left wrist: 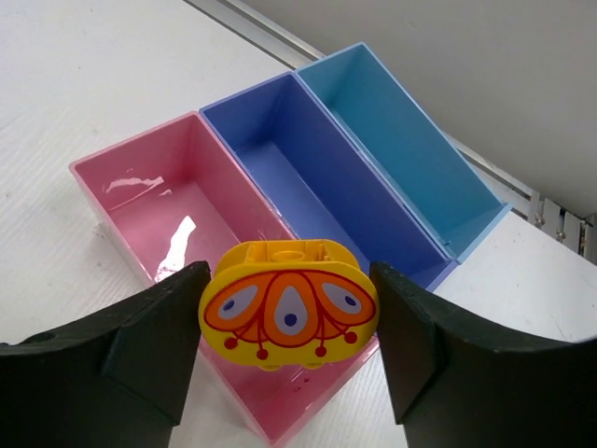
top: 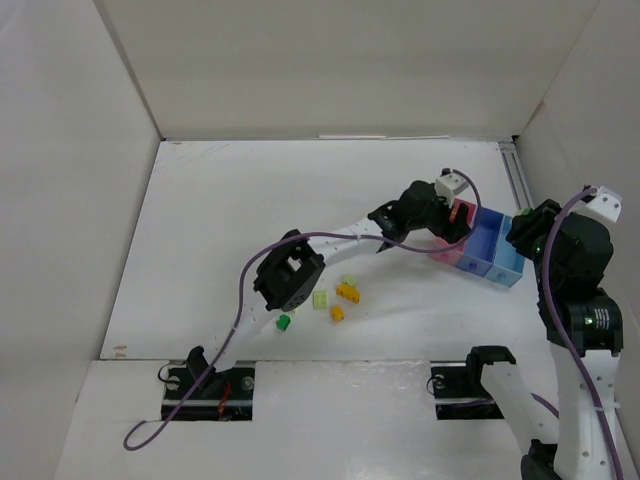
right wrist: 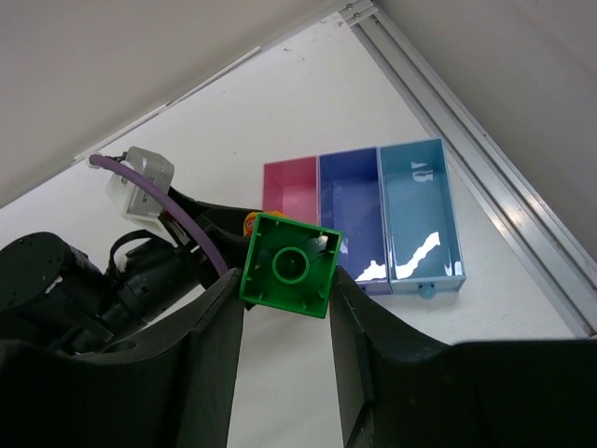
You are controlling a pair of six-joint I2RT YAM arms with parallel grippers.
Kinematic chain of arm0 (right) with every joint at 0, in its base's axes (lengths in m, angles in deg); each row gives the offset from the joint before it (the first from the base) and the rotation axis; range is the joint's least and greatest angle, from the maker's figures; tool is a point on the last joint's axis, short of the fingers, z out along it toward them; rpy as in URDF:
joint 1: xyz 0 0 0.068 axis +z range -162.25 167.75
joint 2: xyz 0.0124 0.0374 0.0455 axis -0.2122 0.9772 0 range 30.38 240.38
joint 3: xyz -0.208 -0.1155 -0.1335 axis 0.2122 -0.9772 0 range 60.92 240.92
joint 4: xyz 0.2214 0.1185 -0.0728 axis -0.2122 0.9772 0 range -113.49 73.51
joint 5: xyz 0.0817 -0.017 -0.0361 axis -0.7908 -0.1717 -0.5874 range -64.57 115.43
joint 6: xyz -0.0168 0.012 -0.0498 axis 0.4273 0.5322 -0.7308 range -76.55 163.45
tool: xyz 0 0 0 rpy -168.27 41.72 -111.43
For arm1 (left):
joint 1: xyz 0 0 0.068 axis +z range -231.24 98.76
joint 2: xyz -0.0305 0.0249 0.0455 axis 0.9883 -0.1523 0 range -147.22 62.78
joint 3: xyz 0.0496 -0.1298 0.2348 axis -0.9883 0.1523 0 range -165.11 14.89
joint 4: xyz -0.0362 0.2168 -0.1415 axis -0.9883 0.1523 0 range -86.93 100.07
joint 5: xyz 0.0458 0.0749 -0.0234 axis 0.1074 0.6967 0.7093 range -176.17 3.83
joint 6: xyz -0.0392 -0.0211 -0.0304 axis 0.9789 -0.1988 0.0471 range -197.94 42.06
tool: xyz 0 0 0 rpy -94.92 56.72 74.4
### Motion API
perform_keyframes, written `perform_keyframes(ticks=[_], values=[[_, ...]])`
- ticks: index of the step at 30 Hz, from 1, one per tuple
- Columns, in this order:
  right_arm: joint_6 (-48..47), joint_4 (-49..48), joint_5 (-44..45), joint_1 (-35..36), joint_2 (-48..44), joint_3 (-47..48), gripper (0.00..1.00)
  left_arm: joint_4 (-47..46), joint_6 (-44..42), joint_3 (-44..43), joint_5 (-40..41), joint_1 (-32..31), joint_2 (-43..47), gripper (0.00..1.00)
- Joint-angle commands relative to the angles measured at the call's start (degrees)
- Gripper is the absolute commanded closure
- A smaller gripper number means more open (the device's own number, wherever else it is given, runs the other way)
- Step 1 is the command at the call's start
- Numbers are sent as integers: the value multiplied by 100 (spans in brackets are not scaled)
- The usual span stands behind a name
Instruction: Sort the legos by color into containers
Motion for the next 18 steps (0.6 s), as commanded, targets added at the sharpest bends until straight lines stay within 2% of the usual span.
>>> perform_keyframes(ticks=[1,4,8,11,16,18], values=[[-73,-45,-64,-14,-38,72,100,-276,98,-26,-123,-24,163,31],[-126,8,-117,-14,-38,72,100,-574,98,351,-281,-24,366,23],[-126,8,-117,-14,-38,124,100,-627,45,414,-413,-24,577,13],[-178,8,-179,-14,-38,124,100,-566,-8,466,-414,-24,709,13],[-318,-79,-476,-14,75,124,100,-565,-402,1607,-467,-24,1735,11],[-485,-290,-1055,-14,198,-42,100,-627,-675,2072,-406,-24,2183,10]])
